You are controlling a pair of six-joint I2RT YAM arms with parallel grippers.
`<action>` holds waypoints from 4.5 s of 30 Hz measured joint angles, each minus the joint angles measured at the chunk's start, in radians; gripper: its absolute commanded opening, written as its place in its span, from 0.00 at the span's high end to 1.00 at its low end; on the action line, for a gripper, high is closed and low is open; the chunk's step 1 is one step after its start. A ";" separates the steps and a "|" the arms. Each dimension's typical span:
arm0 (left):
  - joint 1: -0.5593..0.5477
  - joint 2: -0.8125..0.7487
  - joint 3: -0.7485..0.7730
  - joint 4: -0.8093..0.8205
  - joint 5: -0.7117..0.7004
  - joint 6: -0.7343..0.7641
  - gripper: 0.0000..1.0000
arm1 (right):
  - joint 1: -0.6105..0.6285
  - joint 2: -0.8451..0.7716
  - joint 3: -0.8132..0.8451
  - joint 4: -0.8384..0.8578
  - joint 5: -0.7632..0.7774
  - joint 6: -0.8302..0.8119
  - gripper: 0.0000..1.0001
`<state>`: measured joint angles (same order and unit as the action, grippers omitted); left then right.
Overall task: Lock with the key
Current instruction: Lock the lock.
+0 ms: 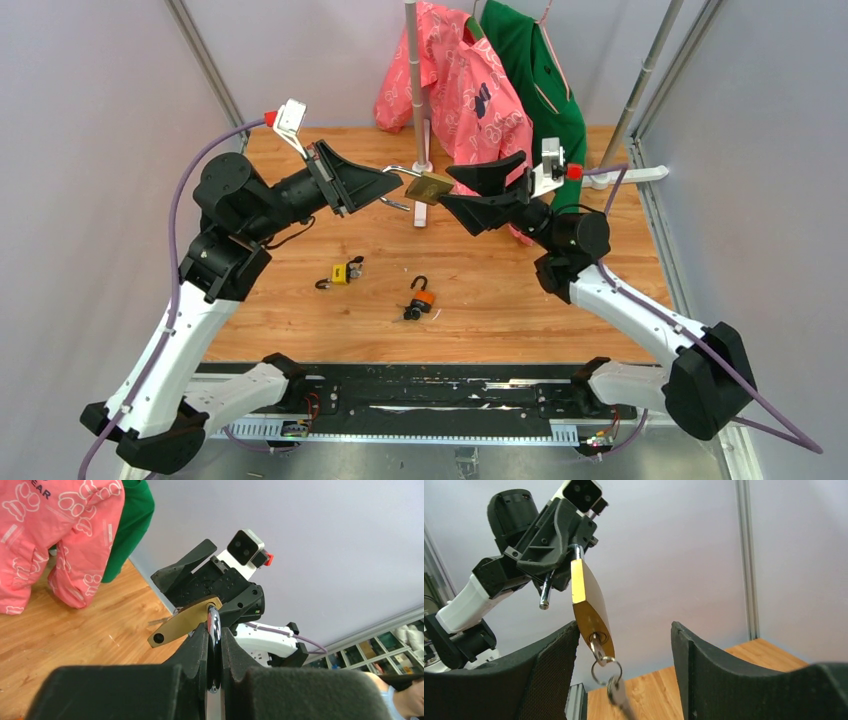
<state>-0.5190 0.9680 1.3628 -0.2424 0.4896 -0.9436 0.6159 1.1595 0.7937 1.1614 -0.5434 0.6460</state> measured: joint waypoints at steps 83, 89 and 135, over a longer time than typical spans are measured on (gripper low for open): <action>0.054 -0.022 -0.160 0.301 0.140 -0.011 1.00 | 0.041 -0.016 0.343 -0.619 -0.227 0.193 1.00; 0.060 -0.021 -0.147 0.237 0.188 0.029 0.33 | 0.040 -0.004 0.361 -0.655 -0.251 0.192 1.00; 0.058 0.016 -0.032 -0.024 0.347 0.458 0.61 | -0.043 0.039 0.568 -0.943 -0.549 0.007 1.00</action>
<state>-0.4614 0.9840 1.3312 -0.2661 0.8364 -0.4854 0.5732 1.1980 1.3617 0.2184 -1.0924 0.6529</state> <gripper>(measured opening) 0.485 0.249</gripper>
